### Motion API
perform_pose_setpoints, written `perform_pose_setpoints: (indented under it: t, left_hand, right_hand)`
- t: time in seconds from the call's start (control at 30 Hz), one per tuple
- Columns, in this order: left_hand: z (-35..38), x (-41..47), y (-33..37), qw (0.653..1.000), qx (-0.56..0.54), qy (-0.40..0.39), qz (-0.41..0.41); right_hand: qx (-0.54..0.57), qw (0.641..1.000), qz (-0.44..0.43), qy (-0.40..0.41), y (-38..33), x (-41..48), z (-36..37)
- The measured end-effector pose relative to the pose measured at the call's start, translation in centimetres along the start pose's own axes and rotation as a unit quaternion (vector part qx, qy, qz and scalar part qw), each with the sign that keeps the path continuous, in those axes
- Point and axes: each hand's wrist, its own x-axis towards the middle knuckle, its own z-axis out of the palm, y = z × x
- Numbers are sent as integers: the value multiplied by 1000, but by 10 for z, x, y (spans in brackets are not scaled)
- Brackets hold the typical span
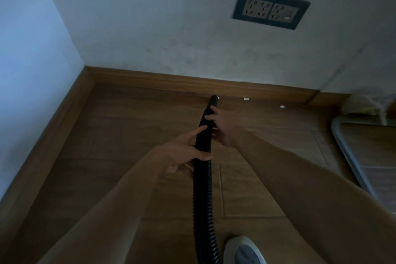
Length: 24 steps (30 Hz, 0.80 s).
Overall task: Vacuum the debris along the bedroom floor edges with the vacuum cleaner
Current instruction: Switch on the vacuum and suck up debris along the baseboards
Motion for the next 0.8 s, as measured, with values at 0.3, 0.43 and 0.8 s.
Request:
perform_pose_setpoints:
  t: [0.3, 0.43, 0.8]
  left_hand:
    - [8, -2, 4, 1000, 4, 4, -23]
    - [11, -7, 7, 999, 17, 3, -27]
    - [8, -6, 6, 999, 15, 9, -32]
  right_hand:
    - [9, 999, 1, -32, 0, -2, -14]
    - [25, 998, 4, -49, 1, 0, -24]
    - [48, 997, 6, -62, 7, 10, -21]
